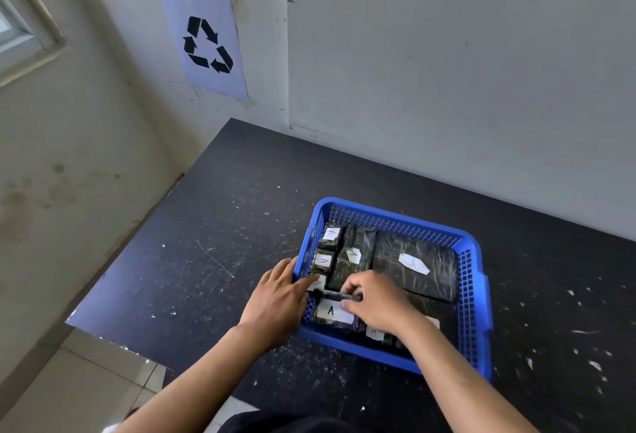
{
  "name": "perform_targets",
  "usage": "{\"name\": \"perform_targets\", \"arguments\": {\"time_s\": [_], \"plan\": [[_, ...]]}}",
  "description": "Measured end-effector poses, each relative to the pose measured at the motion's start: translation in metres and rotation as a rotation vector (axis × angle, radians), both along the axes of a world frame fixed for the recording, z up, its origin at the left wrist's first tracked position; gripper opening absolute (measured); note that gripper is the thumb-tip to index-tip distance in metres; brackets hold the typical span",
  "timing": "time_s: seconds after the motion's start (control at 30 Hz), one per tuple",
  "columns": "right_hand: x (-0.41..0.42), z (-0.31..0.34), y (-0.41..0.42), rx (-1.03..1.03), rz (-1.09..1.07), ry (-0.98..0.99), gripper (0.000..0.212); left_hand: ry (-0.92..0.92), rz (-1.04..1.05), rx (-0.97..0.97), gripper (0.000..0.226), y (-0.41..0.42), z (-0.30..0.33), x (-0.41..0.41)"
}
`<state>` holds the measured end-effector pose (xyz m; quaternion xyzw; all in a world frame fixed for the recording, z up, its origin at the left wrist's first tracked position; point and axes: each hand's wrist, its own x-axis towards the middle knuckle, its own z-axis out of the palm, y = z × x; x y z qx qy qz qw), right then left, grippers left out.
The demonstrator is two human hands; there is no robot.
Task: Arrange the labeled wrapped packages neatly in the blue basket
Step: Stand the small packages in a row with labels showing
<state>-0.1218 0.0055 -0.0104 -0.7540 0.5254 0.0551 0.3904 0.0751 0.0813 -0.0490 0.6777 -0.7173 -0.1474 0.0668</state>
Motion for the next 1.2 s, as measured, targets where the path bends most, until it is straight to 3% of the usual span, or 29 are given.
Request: {"name": "perform_targets", "arguments": {"time_s": [0.3,0.43,0.6,0.73,0.83,1.0,1.2], "plan": [[0.020,-0.022,0.009,-0.334,0.262,0.237,0.016,-0.093,0.009,-0.002,0.041,0.000,0.007,-0.004],[0.018,-0.023,0.016,-0.484,0.291,0.148,0.011,-0.170,-0.018,-0.071,0.021,0.004,0.014,-0.006],[0.017,-0.024,0.026,-0.481,0.317,0.124,0.018,-0.261,-0.067,0.037,0.033,-0.004,0.020,-0.013],[0.010,-0.024,0.028,-0.486,0.210,0.046,0.015,-0.271,-0.069,0.084,0.030,-0.005,0.026,-0.014],[-0.008,-0.022,0.033,-0.469,0.068,-0.014,0.023,-0.289,-0.084,0.014,0.026,-0.005,0.027,-0.015],[-0.057,-0.017,0.037,-0.536,-0.237,-0.044,0.024,-0.365,-0.259,0.007,0.060,-0.017,0.023,-0.020],[-0.073,-0.020,0.041,-0.455,-0.155,0.120,0.026,-0.391,-0.273,0.082,0.066,-0.029,0.017,-0.024]]}}
